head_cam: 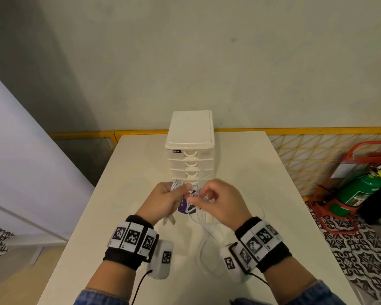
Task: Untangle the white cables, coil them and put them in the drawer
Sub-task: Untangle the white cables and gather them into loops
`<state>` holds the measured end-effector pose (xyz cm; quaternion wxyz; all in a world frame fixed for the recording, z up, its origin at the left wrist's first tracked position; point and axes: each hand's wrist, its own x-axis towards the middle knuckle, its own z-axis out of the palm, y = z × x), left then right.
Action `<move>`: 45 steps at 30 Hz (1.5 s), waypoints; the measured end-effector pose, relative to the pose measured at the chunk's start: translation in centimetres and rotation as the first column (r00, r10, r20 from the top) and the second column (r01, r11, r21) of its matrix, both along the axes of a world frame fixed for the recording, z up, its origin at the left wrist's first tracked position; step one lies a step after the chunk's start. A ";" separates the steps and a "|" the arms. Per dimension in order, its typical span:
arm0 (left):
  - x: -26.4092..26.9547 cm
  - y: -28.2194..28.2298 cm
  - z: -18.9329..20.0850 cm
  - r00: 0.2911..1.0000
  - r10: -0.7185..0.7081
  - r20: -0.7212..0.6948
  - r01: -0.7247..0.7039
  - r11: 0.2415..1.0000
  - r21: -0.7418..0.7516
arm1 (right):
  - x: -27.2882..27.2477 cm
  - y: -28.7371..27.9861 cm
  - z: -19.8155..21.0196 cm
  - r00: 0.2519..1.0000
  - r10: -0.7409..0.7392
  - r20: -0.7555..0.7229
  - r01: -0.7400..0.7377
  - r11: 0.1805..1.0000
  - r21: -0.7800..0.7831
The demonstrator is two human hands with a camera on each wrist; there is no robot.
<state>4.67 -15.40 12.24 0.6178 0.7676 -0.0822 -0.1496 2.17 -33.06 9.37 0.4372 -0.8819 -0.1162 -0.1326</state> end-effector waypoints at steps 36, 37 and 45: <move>1.1 2.1 -0.4 0.975 0.220 0.028 -0.222 0.968 0.118 | 1.1 -1.6 -0.1 0.997 -0.060 -0.049 0.065 0.990 0.125; 1.1 2.3 -0.4 0.974 0.224 0.025 -0.225 0.967 0.116 | 1.2 -1.8 -0.1 0.994 -0.089 -0.060 0.098 0.980 0.175; 0.0 0.1 -0.1 0.993 0.085 -0.084 -0.080 0.995 0.052 | 1.1 -0.8 0.8 0.978 0.036 -0.206 0.062 0.890 0.452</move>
